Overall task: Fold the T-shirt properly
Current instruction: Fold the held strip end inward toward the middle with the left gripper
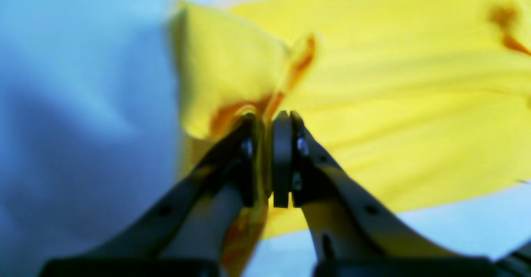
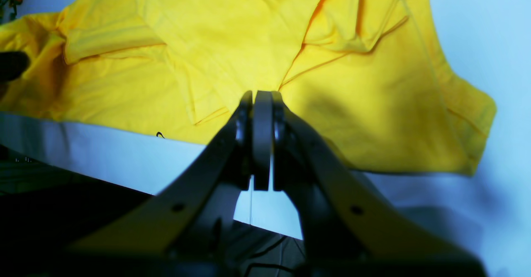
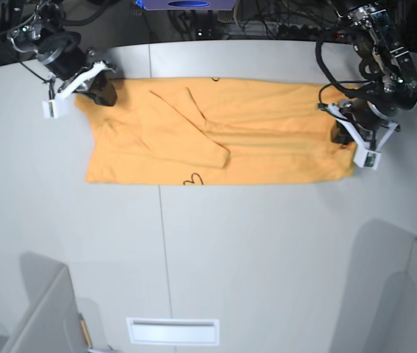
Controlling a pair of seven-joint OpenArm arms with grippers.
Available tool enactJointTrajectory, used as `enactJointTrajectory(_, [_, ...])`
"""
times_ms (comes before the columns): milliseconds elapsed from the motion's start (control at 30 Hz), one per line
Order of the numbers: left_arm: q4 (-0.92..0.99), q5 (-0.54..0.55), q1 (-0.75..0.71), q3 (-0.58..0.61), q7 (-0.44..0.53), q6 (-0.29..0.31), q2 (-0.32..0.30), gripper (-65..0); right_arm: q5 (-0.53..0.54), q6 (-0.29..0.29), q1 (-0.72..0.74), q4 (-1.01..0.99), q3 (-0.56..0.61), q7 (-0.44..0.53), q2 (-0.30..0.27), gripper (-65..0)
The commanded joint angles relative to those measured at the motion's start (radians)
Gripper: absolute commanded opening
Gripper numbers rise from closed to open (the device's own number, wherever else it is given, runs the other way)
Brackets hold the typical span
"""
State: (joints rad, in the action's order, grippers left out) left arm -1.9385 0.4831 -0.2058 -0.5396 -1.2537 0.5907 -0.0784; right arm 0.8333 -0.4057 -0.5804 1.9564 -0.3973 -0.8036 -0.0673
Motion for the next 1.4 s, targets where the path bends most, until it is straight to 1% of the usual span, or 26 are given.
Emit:
enactJointTrajectory(0, [-0.019, 0.019, 0.009, 0.023, 0.022, 0.002, 0.013, -65.0, 0.019, -0.012, -0.003, 0.013, -0.002, 0.020, -0.007, -65.0])
enactJointTrajectory(33, [-0.017, 0.019, 0.009, 0.045, 0.022, -0.010, 0.032, -65.0, 0.019, -0.012, -0.003, 0.013, -0.002, 0.020, -0.007, -65.0])
enactJointTrajectory(133, [-0.017, 0.027, 0.015, 0.109, 0.025, -0.099, 0.071, -65.0, 0.019, -0.012, -0.003, 0.011, -0.002, 0.020, -0.006, -65.0])
enactJointTrajectory(200, [-0.016, 0.027, 0.019, 0.164, 0.027, -0.139, 0.085, -65.0, 0.019, -0.012, -0.005, 0.011, -0.001, 0.020, -0.006, -65.0])
enactJointTrajectory(300, [-0.014, 0.027, 0.027, 0.229, 0.032, -0.157, 0.104, -65.0, 0.019, -0.012, -0.006, 0.011, -0.001, 0.020, -0.006, -65.0])
enactJointTrajectory(400, [-0.009, 0.019, 0.035, 0.278, 0.064, -0.174, 0.127, -65.0, 0.019, -0.012, -0.006, 0.011, -0.001, 0.020, -0.006, -65.0])
enactJointTrajectory(500, [-0.009, 0.026, 0.041, 0.333, 0.070, -0.236, 0.131, -65.0, 0.019, -0.012, -0.006, 0.011, -0.001, 0.020, -0.006, -65.0])
enactJointTrajectory(567, [-0.009, 0.027, 0.042, 0.355, 0.070, -0.259, 0.133, -65.0, 0.019, -0.012, -0.006, 0.011, -0.001, 0.020, -0.006, -65.0])
enactJointTrajectory(867, [0.017, 0.027, 0.056, 0.356, 0.073, -0.263, 0.134, -65.0, 0.019, -0.012, -0.006, 0.010, -0.001, 0.020, -0.006, -65.0])
enactJointTrajectory(1000, [0.018, 0.027, 0.065, 0.359, 0.108, -0.263, 0.134, -65.0, 0.019, -0.012, -0.006, 0.010, -0.001, 0.020, -0.006, -65.0])
enactJointTrajectory(1367, [0.030, 0.027, 0.070, 0.361, 0.108, -0.263, 0.136, -65.0, 0.019, -0.012, -0.005, 0.010, -0.001, 0.020, -0.006, -65.0])
